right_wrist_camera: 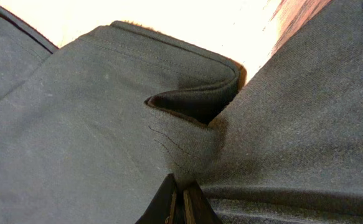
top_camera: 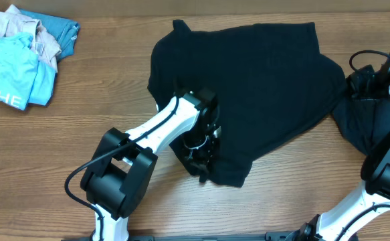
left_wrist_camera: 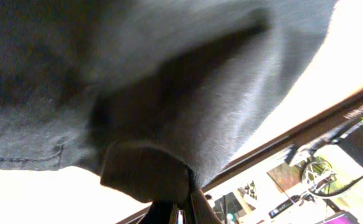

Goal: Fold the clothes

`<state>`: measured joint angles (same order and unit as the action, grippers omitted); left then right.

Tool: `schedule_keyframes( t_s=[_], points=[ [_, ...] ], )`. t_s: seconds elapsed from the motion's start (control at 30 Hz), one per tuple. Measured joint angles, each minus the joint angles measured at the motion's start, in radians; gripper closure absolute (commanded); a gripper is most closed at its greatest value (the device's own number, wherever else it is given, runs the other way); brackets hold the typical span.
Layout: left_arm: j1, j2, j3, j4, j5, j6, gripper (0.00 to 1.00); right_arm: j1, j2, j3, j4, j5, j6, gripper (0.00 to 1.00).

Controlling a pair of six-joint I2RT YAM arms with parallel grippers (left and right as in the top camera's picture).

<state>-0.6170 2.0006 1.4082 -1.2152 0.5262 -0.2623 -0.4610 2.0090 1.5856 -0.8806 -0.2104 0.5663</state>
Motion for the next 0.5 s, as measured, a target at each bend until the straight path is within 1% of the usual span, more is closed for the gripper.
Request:
schedule_keyframes(
  t_s=[0.1,0.17,0.2,0.27,0.4,0.47,0.5],
  points=[
    [0.0,0.0,0.058,-0.001,0.002,0.019,0.96,0.0,0.0,0.0,0.008,0.001,0.006,0.96],
    [0.0,0.0,0.059,-0.013,0.001,0.03,0.96,-0.002,0.0,0.0,0.009,0.008,0.006,0.94],
    [0.0,0.0,0.059,-0.019,-0.003,0.031,0.96,-0.004,0.0,0.0,0.013,0.009,0.007,0.91],
    [0.0,0.0,0.059,-0.02,-0.014,0.031,0.96,-0.01,0.0,0.0,0.026,0.009,0.01,0.9],
    [0.0,0.0,0.059,-0.026,-0.029,0.032,0.96,-0.017,0.0,0.0,0.031,0.013,0.01,0.89],
    [0.0,0.0,0.059,-0.026,-0.03,0.034,0.96,-0.017,0.0,0.0,0.032,0.016,0.01,0.85],
    [0.0,0.0,0.059,-0.027,-0.03,0.034,0.96,-0.017,0.0,0.0,0.034,0.016,0.01,0.87]
  ],
)
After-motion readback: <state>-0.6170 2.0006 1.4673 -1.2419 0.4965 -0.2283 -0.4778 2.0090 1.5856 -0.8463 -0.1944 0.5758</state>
